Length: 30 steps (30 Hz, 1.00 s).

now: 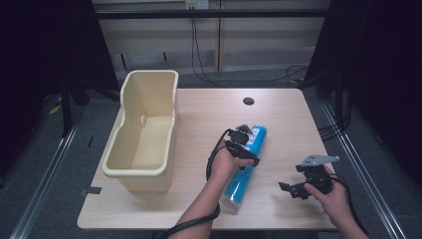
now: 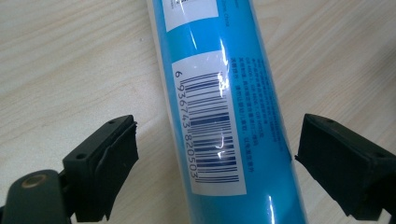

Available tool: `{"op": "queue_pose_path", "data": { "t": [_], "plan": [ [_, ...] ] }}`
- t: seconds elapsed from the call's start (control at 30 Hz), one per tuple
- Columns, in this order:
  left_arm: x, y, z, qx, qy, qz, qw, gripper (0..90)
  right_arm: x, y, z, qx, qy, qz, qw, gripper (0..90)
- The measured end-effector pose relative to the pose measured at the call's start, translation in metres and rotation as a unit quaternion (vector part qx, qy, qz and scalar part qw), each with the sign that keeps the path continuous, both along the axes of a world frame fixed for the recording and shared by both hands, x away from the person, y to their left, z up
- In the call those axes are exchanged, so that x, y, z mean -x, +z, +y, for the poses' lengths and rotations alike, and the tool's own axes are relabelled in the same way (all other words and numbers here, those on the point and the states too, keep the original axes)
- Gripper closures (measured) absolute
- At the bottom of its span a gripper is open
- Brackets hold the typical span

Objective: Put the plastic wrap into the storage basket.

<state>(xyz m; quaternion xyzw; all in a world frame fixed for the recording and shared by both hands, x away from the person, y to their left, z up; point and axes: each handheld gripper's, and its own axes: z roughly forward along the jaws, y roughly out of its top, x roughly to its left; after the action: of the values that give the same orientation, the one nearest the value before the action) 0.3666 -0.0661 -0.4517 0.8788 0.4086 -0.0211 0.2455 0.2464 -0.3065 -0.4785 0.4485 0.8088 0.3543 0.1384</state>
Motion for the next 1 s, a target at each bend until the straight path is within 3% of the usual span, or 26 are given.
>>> {"op": "queue_pose_path", "data": {
  "t": [0.17, 0.27, 0.4, 0.73, 1.0],
  "plan": [
    [0.0, -0.001, -0.001, 0.006, -0.002, -0.004, 1.0, 15.8, 0.0, 0.0, 0.0, -0.001, 0.0, 0.0, 1.0, 3.7],
    [-0.001, 0.0, -0.001, 0.0, -0.003, 0.007, 1.0, 18.6, 0.0, 0.0, 0.0, 0.0, 0.0, -0.001, 1.0, 3.8],
    [-0.001, -0.003, -0.002, 0.008, 0.007, -0.001, 0.9999, 18.7, 0.0, 0.0, 0.0, -0.004, -0.004, 0.0, 1.0, 3.8],
    [-0.002, -0.007, -0.007, -0.004, 0.022, 0.021, 0.9995, 20.5, 0.001, 0.001, -0.001, -0.003, -0.003, 0.0, 1.0, 3.8],
    [-0.002, -0.01, -0.012, -0.013, 0.023, 0.023, 0.9994, 21.7, 0.0, 0.001, -0.001, -0.002, -0.004, -0.001, 1.0, 3.9]
  ]
}}
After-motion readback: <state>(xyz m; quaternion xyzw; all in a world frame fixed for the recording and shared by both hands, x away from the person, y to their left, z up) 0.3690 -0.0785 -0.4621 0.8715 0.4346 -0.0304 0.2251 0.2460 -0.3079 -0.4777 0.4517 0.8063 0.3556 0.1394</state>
